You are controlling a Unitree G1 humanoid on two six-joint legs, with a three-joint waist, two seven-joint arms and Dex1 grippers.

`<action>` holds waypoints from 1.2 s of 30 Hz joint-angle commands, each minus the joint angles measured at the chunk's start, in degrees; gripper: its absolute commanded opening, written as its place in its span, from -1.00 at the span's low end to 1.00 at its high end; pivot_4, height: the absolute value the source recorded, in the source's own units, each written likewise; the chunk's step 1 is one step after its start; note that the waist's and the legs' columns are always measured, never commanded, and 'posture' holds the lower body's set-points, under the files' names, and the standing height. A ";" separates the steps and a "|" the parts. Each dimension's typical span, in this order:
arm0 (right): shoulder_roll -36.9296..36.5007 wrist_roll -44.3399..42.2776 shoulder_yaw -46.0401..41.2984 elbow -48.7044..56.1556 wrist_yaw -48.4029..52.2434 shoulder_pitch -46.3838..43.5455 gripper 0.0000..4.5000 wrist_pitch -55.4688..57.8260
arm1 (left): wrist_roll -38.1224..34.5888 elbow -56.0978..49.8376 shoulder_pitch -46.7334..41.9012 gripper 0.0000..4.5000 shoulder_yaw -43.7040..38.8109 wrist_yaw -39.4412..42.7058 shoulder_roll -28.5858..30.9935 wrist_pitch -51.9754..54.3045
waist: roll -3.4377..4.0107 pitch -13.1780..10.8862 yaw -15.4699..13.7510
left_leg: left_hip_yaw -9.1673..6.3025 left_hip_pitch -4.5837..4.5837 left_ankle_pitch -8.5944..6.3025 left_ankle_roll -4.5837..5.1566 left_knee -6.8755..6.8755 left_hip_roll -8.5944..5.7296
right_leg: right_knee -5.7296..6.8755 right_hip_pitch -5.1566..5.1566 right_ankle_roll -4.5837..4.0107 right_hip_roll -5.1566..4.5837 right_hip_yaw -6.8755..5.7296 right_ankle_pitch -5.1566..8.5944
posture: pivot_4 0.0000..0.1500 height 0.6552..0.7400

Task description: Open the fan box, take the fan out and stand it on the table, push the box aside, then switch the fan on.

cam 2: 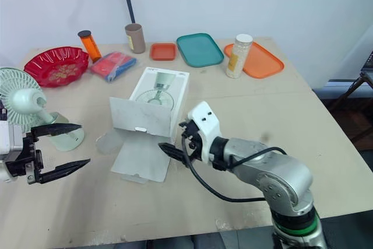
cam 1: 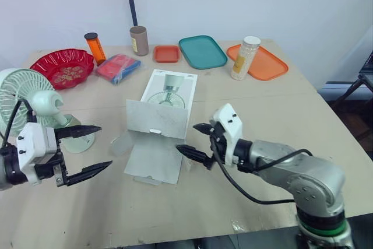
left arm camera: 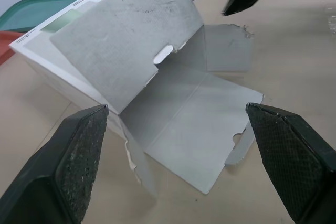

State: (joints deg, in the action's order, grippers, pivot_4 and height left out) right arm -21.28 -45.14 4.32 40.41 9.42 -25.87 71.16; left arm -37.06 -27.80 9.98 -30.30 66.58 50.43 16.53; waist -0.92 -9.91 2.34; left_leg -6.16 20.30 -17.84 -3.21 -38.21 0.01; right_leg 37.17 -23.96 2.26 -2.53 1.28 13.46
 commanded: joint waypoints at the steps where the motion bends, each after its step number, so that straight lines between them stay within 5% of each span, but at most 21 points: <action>1: 0.74 2.14 0.88 -0.45 -2.54 -1.27 1.00 1.65 | -0.78 0.12 -1.14 0.98 0.90 -0.16 0.99 0.86 | 0.00 0.00 0.12 | 0.00 0.00 0.00 0.00 0.00 0.00 | 0.00 0.01 0.00 -0.01 0.00 0.00 | 1.00 1.00; 22: 3.14 17.97 12.92 -7.92 -5.69 -5.78 1.00 -0.65 | 2.60 2.19 -4.75 0.98 7.45 -2.17 -1.80 -1.69 | 0.02 0.00 0.35 | 0.00 0.01 0.00 0.00 0.01 -0.01 | 0.06 -0.06 0.00 -0.01 0.01 -0.02 | 1.00 1.00; 26: 4.10 20.43 11.61 -8.15 -6.60 -5.69 0.56 0.34 | 3.06 2.63 -5.66 1.00 8.47 -2.56 -2.46 -2.10 | 0.02 0.00 0.35 | 0.00 0.02 0.00 0.00 0.01 -0.01 | 0.06 -0.06 0.00 -0.02 0.01 -0.03 | 1.00 1.00; 34: 6.70 23.78 9.95 -7.79 -7.78 -5.75 -0.99 2.46 | 3.47 3.35 -7.01 1.00 10.32 -2.98 -3.12 -2.94 | 0.02 0.00 0.35 | 0.00 0.02 0.00 0.00 0.01 -0.01 | 0.07 -0.07 0.00 -0.01 0.01 -0.03 | 1.00 1.00; 36: 7.55 24.70 9.61 -7.96 -8.08 -5.88 -0.99 2.87 | 3.55 3.60 -7.37 1.00 10.70 -2.98 -3.19 -3.09 | 0.02 0.00 0.35 | 0.00 0.02 0.00 0.01 0.02 -0.01 | 0.07 -0.08 0.00 -0.01 0.01 -0.03 | 1.00 1.00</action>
State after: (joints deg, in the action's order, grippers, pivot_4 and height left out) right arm -14.77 -21.59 15.07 31.24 2.00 -30.40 73.92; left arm -33.62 -23.97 3.35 -19.84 63.88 47.56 14.67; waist -0.90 -9.91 2.70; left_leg -6.16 20.31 -17.84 -3.20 -38.19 0.00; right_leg 37.24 -24.04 2.25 -2.54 1.29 13.43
